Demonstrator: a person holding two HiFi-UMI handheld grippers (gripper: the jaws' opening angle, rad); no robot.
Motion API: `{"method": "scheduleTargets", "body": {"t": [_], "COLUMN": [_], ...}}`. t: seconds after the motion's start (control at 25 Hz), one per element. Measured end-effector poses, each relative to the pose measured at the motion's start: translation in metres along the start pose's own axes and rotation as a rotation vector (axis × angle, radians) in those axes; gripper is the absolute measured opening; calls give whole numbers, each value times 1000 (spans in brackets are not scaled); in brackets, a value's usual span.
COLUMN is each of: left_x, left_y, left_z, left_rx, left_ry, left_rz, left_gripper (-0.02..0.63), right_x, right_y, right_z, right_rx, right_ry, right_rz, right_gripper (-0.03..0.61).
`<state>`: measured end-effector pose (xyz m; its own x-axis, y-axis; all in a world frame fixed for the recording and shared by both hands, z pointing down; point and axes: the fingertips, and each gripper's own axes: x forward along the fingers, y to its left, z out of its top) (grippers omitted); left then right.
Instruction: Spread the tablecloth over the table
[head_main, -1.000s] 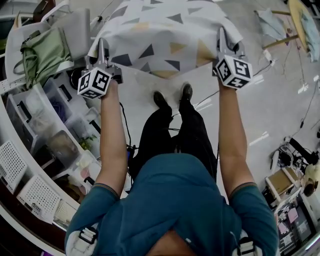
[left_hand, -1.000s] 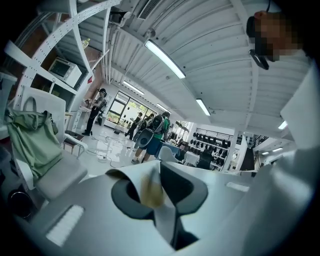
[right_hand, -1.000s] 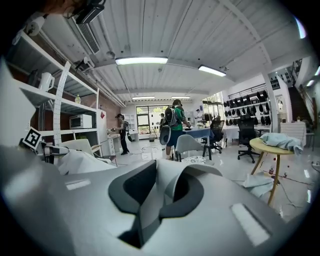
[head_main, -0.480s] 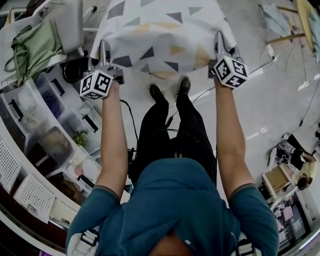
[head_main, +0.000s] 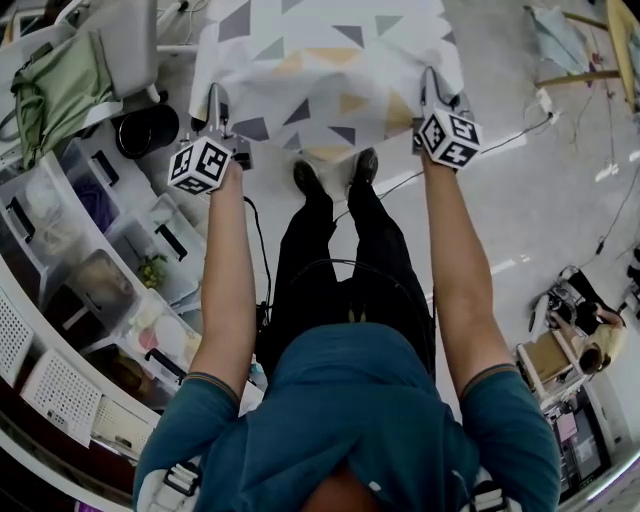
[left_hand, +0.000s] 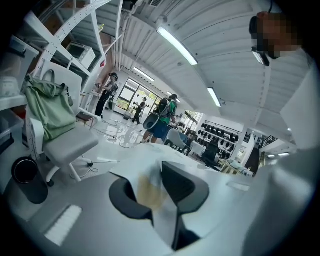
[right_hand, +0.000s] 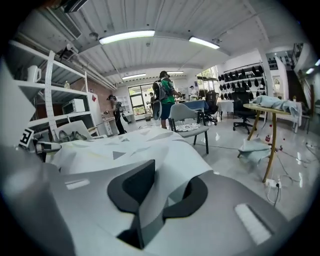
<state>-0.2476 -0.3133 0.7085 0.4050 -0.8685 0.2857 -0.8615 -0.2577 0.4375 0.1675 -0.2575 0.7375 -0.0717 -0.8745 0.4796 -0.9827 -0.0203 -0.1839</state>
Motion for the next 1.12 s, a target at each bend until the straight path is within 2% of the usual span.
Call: {"method": "scheduleTargets", "body": {"t": [0.12,0.36,0.48,0.6,0.8,1.0,1.12], "left_x": [2,3,2,1,-12,-29,-36], "left_y": [9,23,31,40,53,58,58], "left_z": [-16,-44,-56,-63,-75,-74,-61], "left_rx": [-10,6,19,28,73,103,120], "left_ry": [28,82,118,146,211,217,195], "left_rz": [27,84,130,183,272,310,319], "left_gripper": [67,92,121,174,296,299,293], "right_x": [6,11,10,5,-2,-8,-12], "right_y": [-2,-12,-23,-35,-36,-47,-47], "right_z": [-14,-32,-46,-58,-57,-53,-43], "right_rx": [-61,-75,-66,-48,-68,-76,-77], "right_ry": [25,66,118,165,192,210,194], "right_rz": [-32,-82,-100,-128,-154,-229,-228], "right_gripper": [50,124,233,288,293,291,291]}}
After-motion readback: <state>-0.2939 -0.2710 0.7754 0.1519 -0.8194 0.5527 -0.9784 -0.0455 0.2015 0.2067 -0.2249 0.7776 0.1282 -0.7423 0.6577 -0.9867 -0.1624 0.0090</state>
